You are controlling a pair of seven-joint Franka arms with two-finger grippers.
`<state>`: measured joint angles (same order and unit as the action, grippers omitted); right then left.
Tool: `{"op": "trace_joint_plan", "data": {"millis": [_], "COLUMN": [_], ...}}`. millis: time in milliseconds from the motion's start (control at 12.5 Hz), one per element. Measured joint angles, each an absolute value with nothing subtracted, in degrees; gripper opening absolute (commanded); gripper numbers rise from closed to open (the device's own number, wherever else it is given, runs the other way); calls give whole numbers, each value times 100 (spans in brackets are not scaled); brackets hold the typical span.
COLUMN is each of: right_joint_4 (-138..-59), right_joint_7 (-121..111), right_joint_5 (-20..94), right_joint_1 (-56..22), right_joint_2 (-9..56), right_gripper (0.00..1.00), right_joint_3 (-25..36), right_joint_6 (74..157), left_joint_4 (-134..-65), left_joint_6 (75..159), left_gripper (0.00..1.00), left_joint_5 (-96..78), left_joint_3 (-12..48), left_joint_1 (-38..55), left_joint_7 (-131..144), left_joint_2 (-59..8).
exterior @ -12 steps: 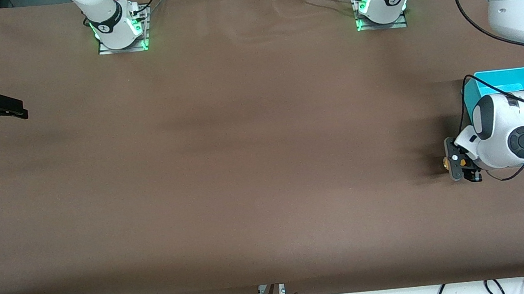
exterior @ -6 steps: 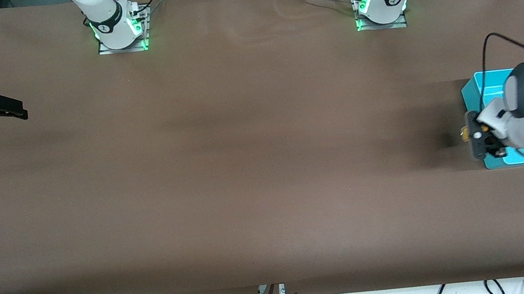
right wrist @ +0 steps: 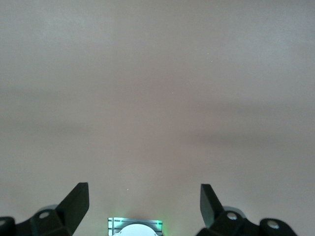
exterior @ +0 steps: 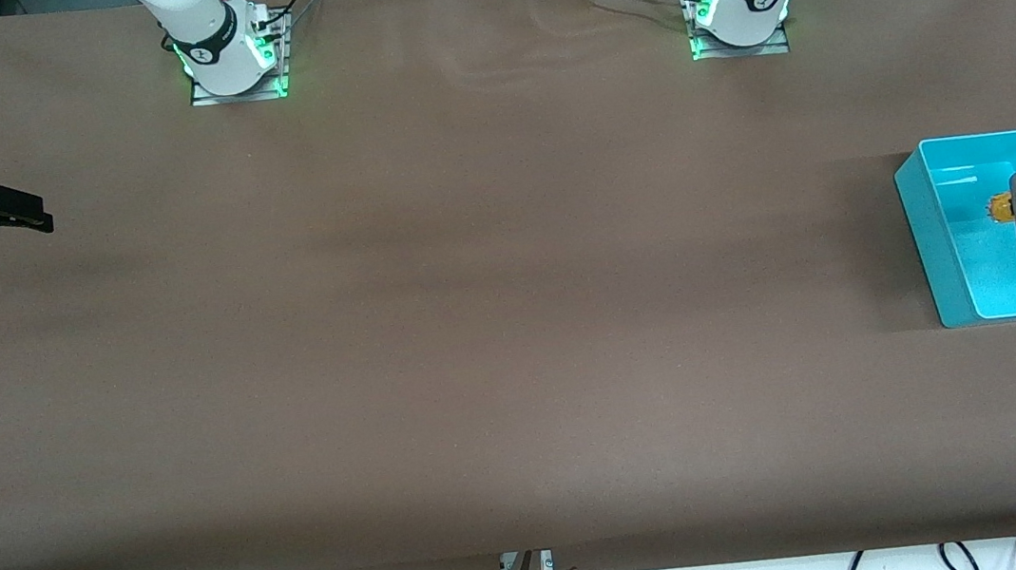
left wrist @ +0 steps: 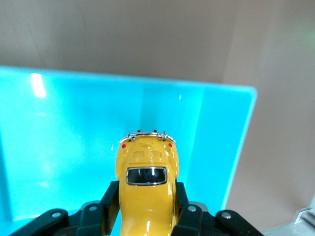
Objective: Wind and store yellow beetle car
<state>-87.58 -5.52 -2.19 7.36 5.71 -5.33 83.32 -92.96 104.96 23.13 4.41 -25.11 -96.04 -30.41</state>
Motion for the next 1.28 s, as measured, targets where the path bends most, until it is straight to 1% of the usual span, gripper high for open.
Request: {"op": "trace_joint_plan", "data": {"millis": [80, 241, 401, 481, 642, 722, 802, 882, 1123, 1283], "right_joint_4": [-8758, -8757, -8756, -8756, -8756, -8756, -8756, -8756, -8755, -8754], "right_joint_7": [-552, -552, -552, -552, -552, -552, -552, -552, -552, -552], "right_joint_5": [-219, -219, -219, -219, -219, -219, -219, -219, -219, -219], "right_joint_1": [737, 737, 737, 737, 737, 737, 737, 737, 737, 737], "right_joint_2": [571, 572, 572, 572, 572, 572, 572, 572, 573, 573], "right_gripper": [100, 100, 100, 100, 100, 100, 100, 100, 100, 100], "right_joint_3": [-531, -527, -523, -523, -522, -521, -520, -519, -517, -516], "right_joint_6": [8333, 8334, 8334, 8334, 8334, 8335, 8335, 8335, 8335, 8335], "left_joint_4": [-9484, -9926, -10353, -10436, -10424, -10399, -10332, -10213, -9496, -9038], "left_joint_6": [10907, 11867, 12693, 12856, 12907, 12869, 12631, 12182, 10156, 9262], "left_gripper": [25, 34, 100, 100, 100, 100, 100, 100, 100, 100], "left_joint_5": [2397, 2435, 2465, 2466, 2467, 2467, 2466, 2424, 2046, 1537], "left_joint_3": [441, 443, 443, 443, 450, 476, 554, 704, 1410, 1740], "left_joint_1": [-2624, -2804, -2885, -2913, -2940, -2939, -2936, -2931, -2890, -2847], "left_joint_7": [-9604, -9619, -9717, -9790, -9985, -10045, -10047, -9970, -8850, -7745], "left_joint_2": [-3122, -3286, -3372, -3377, -3308, -3210, -3036, -2825, -2124, -1893]}}
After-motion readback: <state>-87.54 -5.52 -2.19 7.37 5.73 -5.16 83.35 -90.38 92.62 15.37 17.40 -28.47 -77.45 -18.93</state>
